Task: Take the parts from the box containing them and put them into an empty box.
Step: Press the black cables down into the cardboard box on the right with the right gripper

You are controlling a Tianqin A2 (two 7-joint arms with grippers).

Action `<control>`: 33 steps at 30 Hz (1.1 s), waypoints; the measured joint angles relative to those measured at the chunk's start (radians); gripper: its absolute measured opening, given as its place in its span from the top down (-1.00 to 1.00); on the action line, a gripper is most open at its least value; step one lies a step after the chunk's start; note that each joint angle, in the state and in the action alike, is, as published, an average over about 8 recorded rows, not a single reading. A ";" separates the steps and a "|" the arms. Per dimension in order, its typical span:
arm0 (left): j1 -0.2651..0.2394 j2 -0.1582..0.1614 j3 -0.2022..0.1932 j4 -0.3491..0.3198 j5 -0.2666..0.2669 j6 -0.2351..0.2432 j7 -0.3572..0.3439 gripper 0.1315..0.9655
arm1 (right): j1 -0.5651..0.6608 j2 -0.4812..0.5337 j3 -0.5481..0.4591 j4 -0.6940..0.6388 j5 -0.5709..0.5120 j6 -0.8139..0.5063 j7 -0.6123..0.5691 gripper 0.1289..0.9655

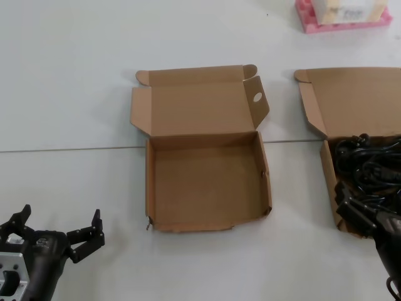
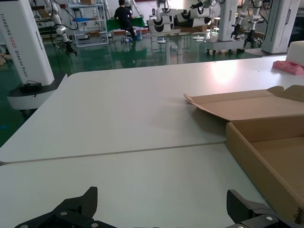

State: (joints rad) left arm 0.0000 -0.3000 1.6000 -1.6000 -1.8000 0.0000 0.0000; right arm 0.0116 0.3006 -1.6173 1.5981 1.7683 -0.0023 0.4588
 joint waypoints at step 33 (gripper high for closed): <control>0.000 0.000 0.000 0.000 0.000 0.000 0.000 -1.00 | -0.003 -0.002 0.029 0.021 -0.072 0.013 0.000 -1.00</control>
State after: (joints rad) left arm 0.0000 -0.3000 1.6000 -1.6000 -1.7999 0.0000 0.0000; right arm 0.0089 0.2989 -1.5879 1.6194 1.6961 0.0105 0.4588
